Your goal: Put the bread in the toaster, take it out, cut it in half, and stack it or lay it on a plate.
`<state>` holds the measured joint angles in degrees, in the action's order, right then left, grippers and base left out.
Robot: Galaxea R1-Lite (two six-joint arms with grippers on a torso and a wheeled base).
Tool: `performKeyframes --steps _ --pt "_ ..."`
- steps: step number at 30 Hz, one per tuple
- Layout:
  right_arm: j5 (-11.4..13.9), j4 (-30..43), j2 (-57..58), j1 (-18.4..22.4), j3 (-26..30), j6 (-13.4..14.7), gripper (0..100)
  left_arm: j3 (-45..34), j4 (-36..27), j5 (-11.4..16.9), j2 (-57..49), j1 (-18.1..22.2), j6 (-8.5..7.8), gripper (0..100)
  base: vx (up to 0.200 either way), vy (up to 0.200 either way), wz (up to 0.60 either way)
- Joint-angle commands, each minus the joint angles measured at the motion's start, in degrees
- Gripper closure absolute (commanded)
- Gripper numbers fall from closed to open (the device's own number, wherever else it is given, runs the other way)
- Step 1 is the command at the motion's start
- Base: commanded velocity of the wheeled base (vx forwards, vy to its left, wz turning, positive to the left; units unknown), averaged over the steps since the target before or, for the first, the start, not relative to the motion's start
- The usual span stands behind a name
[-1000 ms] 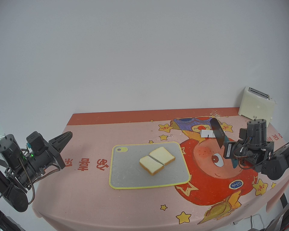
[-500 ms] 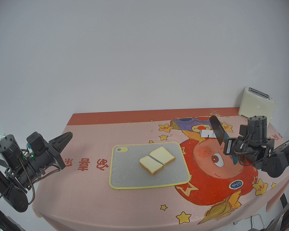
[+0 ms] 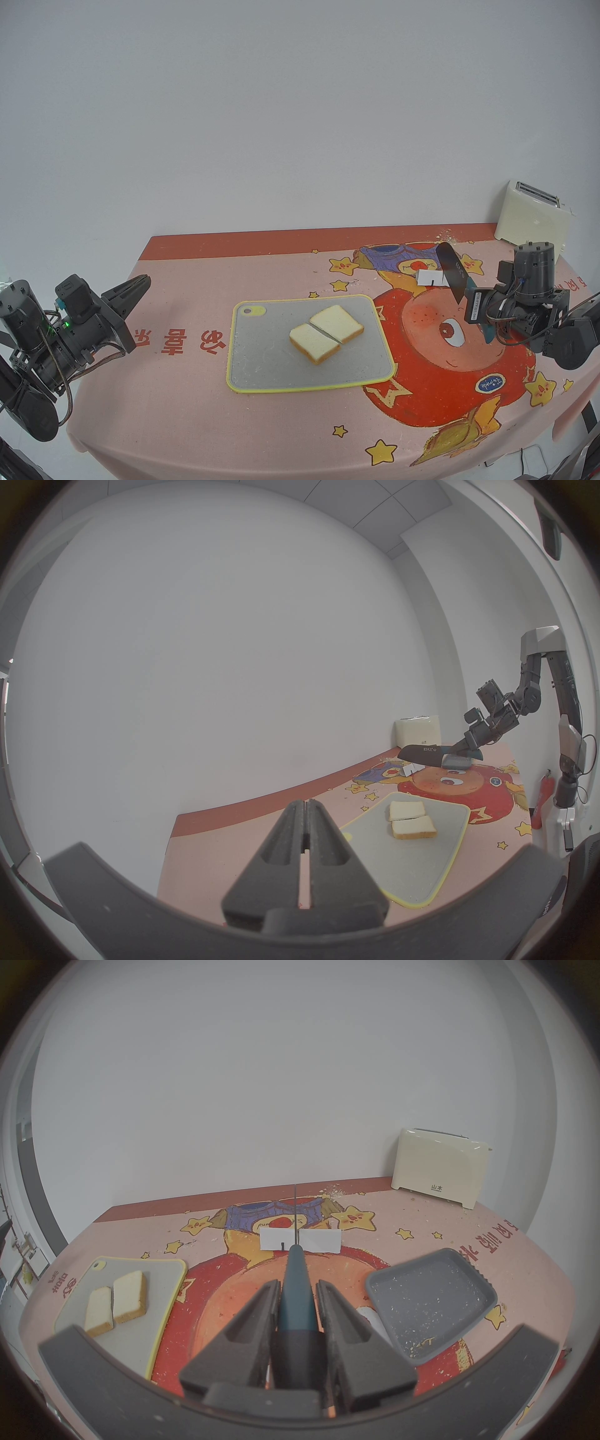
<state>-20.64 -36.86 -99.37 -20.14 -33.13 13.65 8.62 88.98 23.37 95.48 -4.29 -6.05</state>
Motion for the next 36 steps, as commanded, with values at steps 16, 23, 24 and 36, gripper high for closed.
performKeyframes --steps 16,23,24,36 --pt "0.0 0.0 0.0 0.0 -0.4 0.0 100 -0.1 1.0 0.0 0.1 0.0 -0.11 100 0.000 0.000 0.00" --pt "-0.1 0.0 0.1 0.5 -0.4 -0.1 100 0.0 1.0 0.0 0.1 0.0 -0.02 100 0.000 0.000 0.00" --pt "-0.1 0.0 0.1 0.6 -0.4 -0.1 100 -0.1 1.0 0.0 0.1 0.0 -0.02 100 0.000 0.000 0.00" --pt "-0.1 0.0 -0.1 0.7 -0.1 -0.2 100 -0.1 1.0 0.0 0.1 0.0 -0.11 100 0.000 0.000 0.00"
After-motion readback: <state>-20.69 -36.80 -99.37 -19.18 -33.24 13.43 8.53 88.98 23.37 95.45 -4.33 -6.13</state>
